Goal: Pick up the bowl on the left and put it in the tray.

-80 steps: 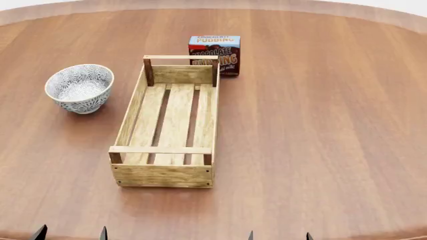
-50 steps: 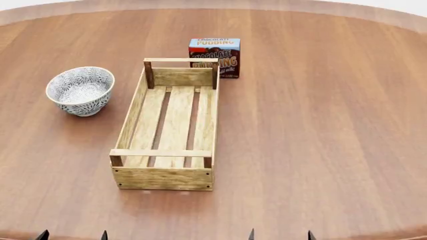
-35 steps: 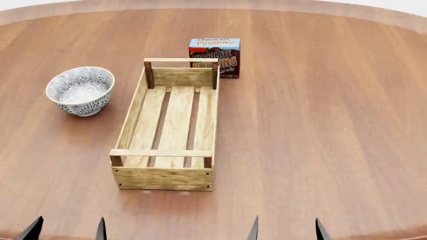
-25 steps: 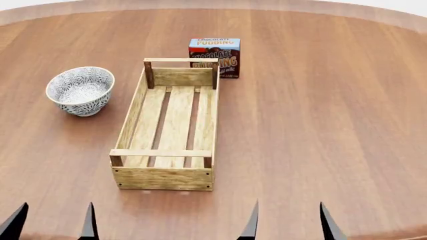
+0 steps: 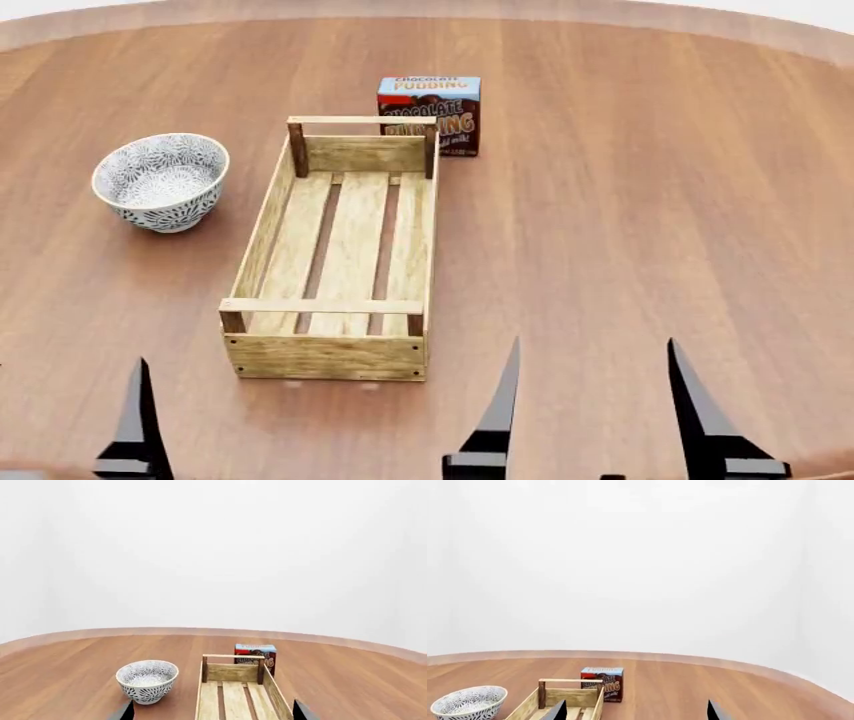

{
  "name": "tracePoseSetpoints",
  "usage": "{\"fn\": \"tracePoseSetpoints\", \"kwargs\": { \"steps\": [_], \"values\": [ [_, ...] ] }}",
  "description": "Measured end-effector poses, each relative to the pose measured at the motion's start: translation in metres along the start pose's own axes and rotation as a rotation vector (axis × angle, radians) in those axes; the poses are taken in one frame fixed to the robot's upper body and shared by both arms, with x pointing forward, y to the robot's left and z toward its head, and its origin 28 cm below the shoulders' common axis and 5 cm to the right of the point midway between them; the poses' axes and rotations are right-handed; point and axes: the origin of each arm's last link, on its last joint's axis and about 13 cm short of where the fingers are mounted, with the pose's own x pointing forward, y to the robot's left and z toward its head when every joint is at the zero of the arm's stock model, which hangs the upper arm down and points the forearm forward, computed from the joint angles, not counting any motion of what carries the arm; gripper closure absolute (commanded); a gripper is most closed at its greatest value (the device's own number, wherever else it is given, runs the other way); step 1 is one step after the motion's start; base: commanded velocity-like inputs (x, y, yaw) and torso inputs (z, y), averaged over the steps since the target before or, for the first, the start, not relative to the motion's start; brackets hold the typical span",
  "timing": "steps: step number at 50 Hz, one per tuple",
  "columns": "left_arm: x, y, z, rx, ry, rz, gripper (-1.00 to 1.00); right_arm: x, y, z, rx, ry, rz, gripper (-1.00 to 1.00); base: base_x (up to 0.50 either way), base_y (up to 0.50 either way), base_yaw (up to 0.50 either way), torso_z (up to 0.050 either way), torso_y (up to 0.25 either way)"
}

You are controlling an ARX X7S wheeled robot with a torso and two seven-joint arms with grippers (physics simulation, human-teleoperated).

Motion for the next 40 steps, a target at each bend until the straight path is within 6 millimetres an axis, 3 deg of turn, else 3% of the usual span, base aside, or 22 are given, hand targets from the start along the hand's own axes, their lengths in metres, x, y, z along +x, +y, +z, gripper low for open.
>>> {"fn": "tracePoseSetpoints", "kwargs": {
  "steps": [11,40],
  "values": [
    [-0.003,-0.002,0.009,-0.004,-0.016,-0.015,-1.0,-0.001,0.0,0.008,-0.002,-0.024,0.0,-1.0,0.05,0.0,0.0,0.0,0.0],
    [-0.005,-0.003,0.013,-0.003,-0.015,-0.027,-1.0,-0.002,0.002,0.011,0.003,-0.036,0.01,-1.0,0.5,0.0,0.0,0.0,0.0]
  ]
}}
